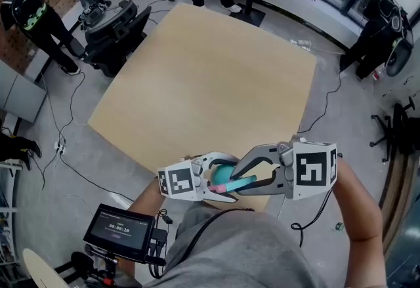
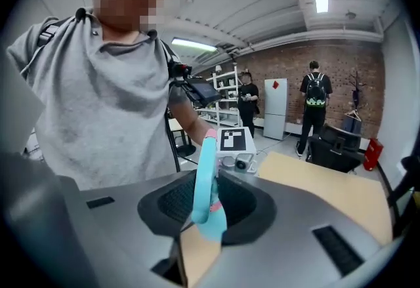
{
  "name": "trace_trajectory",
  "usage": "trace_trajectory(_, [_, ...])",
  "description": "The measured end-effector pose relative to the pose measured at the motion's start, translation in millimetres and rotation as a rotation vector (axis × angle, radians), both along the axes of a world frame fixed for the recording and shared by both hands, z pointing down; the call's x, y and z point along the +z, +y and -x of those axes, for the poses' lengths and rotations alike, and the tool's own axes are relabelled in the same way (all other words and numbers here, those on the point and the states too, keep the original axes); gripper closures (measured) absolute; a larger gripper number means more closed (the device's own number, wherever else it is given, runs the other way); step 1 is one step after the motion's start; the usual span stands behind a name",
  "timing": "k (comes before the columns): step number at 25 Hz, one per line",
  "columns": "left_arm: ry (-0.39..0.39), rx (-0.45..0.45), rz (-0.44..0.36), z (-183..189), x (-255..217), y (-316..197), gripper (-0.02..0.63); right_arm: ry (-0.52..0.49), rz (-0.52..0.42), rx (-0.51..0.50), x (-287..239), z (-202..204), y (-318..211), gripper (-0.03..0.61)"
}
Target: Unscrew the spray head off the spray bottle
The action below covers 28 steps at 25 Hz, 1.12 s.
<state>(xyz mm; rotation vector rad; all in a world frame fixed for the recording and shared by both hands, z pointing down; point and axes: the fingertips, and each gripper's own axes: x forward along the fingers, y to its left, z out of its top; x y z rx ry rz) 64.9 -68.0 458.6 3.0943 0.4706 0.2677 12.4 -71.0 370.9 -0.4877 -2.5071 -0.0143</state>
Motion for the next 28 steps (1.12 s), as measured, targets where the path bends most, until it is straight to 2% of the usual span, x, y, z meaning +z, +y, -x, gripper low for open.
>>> trace_trajectory(2, [0.015, -0.098, -0.005, -2, 3, -15, 0.227, 0.008, -0.044, 0.066, 6, -2, -13, 0.482])
trace_trajectory(4, [0.031, -0.241, -0.015, -3, 5, -37, 0.227, -0.020, -0.084, 0.175, 8, -8, -33, 0.480])
trace_trajectory(6, [0.030, -0.403, -0.044, -1, 5, -59, 0.227, -0.139, -0.069, 0.334, -5, -14, -55, 0.439])
trace_trajectory(8, [0.005, -0.586, -0.114, 6, 9, -80, 0.227, -0.328, 0.063, 0.560, -28, -23, -75, 0.379])
trace_trajectory(11, [-0.094, -0.888, -0.277, 26, 18, -112, 0.227, -0.586, 0.391, 0.948, -46, -55, -100, 0.338])
trace_trajectory(12, [-0.126, -0.968, -0.327, 33, 20, -120, 0.227, -0.639, 0.479, 1.054, -44, -63, -105, 0.336])
trace_trajectory(13, [-0.147, -1.030, -0.367, 39, 20, -125, 0.227, -0.655, 0.533, 1.128, -38, -66, -108, 0.336])
trace_trajectory(15, [-0.151, -1.099, -0.413, 45, 15, -130, 0.227, -0.584, 0.527, 1.170, -19, -58, -104, 0.336])
trace_trajectory(18, [-0.134, -1.087, -0.448, 33, 8, -125, 0.227, -0.402, 0.367, 1.100, 6, -40, -94, 0.336])
trace_trajectory(20, [-0.120, -1.029, -0.457, 19, 7, -118, 0.227, -0.287, 0.210, 1.037, 19, -35, -92, 0.337])
trace_trajectory(22, [-0.097, -0.960, -0.434, 10, 9, -110, 0.227, -0.199, 0.100, 0.966, 28, -33, -87, 0.340])
trace_trajectory(23, [-0.080, -0.915, -0.406, 6, 12, -105, 0.227, -0.173, 0.075, 0.919, 31, -31, -83, 0.362])
trace_trajectory(24, [-0.058, -0.859, -0.365, 3, 14, -100, 0.227, -0.158, 0.056, 0.861, 32, -29, -78, 0.445])
trace_trajectory(28, [0.041, -0.577, -0.169, -8, 20, -69, 0.227, -0.063, -0.034, 0.583, 34, -20, -55, 0.446])
